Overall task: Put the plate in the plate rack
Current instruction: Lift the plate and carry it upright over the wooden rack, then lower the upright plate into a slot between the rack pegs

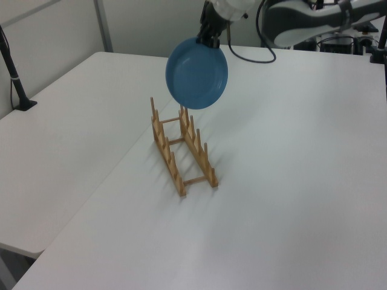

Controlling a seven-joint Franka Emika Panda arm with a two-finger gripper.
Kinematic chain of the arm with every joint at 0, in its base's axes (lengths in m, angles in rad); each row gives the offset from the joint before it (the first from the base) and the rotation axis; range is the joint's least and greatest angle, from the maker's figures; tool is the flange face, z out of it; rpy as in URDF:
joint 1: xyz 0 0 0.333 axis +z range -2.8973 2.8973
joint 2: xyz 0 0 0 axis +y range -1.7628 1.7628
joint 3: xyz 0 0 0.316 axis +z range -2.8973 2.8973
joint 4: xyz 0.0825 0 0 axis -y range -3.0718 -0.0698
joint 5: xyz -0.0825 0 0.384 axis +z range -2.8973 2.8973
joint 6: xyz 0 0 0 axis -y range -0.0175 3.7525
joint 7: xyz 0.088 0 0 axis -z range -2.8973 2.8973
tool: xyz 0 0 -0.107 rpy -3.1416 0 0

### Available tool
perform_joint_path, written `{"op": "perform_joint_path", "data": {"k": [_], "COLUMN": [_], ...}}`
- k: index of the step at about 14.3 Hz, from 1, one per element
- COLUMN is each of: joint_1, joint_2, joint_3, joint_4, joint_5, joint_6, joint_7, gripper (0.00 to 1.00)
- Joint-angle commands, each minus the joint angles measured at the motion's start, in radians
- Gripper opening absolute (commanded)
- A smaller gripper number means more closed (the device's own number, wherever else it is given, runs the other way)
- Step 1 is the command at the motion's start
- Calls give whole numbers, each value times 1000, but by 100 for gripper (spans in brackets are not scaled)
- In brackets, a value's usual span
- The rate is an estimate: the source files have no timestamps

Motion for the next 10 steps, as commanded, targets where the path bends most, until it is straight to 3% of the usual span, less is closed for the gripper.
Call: {"op": "perform_joint_path", "data": {"k": [1,5,10], "joint_1": [69,105,104], "joint_2": [38,70,98], "joint_3": [-20,-16,67], "joint_4": [11,20,20], "joint_5": [-113,-122,-165], "joint_6": [3,-8,-62], "joint_7": [109,154,218], "gripper": [0,0,0]}}
